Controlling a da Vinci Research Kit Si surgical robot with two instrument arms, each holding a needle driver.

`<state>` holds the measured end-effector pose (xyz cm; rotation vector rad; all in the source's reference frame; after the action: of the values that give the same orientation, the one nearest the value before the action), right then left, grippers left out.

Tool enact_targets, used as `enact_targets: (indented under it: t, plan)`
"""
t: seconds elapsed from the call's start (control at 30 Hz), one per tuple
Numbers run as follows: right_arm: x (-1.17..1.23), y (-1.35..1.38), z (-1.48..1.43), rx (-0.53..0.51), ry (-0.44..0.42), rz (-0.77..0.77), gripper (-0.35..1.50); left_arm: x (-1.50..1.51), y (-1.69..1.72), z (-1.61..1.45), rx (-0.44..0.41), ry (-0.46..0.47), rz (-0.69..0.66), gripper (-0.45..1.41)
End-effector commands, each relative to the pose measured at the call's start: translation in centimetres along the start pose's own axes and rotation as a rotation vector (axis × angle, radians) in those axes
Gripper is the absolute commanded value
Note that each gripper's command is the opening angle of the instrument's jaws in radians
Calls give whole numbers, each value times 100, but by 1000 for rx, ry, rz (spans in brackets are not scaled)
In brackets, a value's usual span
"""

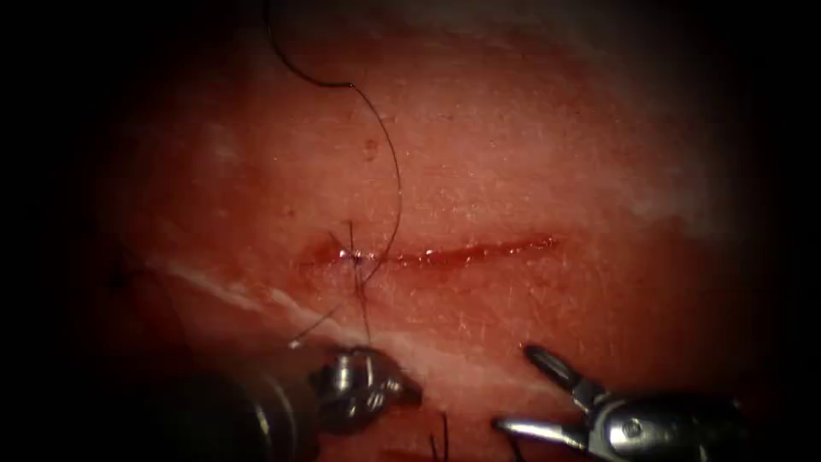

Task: Wound Closure

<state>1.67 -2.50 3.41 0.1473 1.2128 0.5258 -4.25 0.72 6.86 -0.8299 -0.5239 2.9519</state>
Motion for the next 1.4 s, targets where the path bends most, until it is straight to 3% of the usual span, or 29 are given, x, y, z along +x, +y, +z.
enact_targets:
  t: [0.03, 0.17, 0.4, 0.47, 0.8, 0.97, 1.4]
  plan:
    - [-10, -9, 1, 2, -2, 5, 119, 3, 4, 8, -13, 17, -1, -45]
    - [-10, -5, 4, 1, -3, 7, 119, 5, 5, -3, -14, 80, 6, -45]
    - [-13, 7, 20, 50, 15, 0, 116, 2, -10, -52, 31, 183, -12, -45]
    - [-14, 9, 28, 73, 25, -40, 108, -1, -13, -63, 41, 191, -18, -45]
    - [8, 12, 99, 160, 73, -268, 109, -12, -31, -113, 72, 220, -30, -45]
    - [16, 12, 131, 188, 54, -310, 106, -13, -34, -128, 79, 223, -36, -45]
    - [12, 27, 157, 168, -5, -309, 99, -14, -35, -130, 86, 218, -28, -45]
